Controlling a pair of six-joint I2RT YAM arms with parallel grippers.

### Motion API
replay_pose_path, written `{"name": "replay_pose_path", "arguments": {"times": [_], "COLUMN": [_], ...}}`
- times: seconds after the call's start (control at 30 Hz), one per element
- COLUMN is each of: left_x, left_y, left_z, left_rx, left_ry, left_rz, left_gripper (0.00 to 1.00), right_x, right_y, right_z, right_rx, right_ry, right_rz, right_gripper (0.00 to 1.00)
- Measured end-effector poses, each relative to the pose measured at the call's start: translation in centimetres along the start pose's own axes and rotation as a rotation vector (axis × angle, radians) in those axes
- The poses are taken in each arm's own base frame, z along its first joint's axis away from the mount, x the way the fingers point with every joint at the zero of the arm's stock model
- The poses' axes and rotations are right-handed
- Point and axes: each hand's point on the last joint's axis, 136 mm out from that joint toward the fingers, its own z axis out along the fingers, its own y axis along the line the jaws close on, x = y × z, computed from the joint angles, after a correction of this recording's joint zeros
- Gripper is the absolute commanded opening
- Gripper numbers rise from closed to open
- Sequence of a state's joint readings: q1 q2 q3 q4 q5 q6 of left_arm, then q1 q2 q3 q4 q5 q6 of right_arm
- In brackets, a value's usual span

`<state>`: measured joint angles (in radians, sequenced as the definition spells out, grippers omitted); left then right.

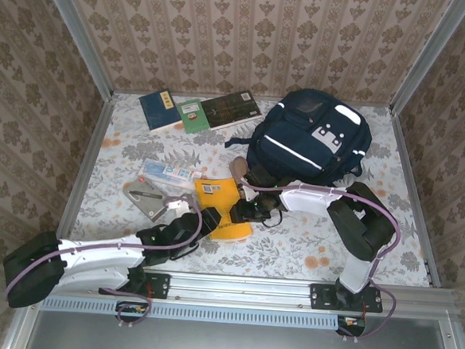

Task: Pack the student bag
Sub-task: Pick up the book from the bottom-center of the table, then open the student bag at the center of the table.

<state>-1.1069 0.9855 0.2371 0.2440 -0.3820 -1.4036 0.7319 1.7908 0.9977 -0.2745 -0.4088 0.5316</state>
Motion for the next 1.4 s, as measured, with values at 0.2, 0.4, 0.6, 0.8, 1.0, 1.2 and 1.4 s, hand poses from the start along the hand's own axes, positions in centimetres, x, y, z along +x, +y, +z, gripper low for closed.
{"name": "replay_pose_path", "arguments": {"times": [0.2,0.4,0.6,0.8,1.0,1.2,1.4], "left_x": [-0.1,-1.4,-3.9,-6.7,-10.2,-12.7,-12.4], "left_y": [0.6,-0.7,-1.9,-2.6,-4.5,-6.2,-7.5], "left_z": [-0.3,-1.9,-3.4,-4.3,-4.6,-3.9,-3.2], "left_rx": [-0.094,-0.087,-0.077,-0.111,-0.091,-0.058,-0.001], "left_ry": [0.016,-0.002,-0.052,-0.088,-0.088,-0.023,0.087], "left_rz": [0.024,0.011,-0.007,0.001,-0.016,-0.009,0.028], "left_gripper": [0.04,0.0,0.0,0.0,0.0,0.0,0.0], "right_x": [0.4,-0.7,-5.4,-8.1,-9.9,-13.6,-16.8], "right_y": [0.4,1.6,2.2,-1.1,-5.4,-9.4,-12.9], "right_z": [0.1,-2.9,-10.2,-14.0,-15.6,-16.7,-16.0], "right_rx": [-0.014,-0.01,0.002,0.098,0.241,0.454,0.635], "right_ry": [0.015,-0.042,-0.279,-0.424,-0.483,-0.5,-0.398], "right_rz": [-0.005,-0.058,-0.086,-0.017,0.036,-0.027,-0.163], "right_gripper": [0.49,0.55,0.55,0.54,0.58,0.6,0.65]}}
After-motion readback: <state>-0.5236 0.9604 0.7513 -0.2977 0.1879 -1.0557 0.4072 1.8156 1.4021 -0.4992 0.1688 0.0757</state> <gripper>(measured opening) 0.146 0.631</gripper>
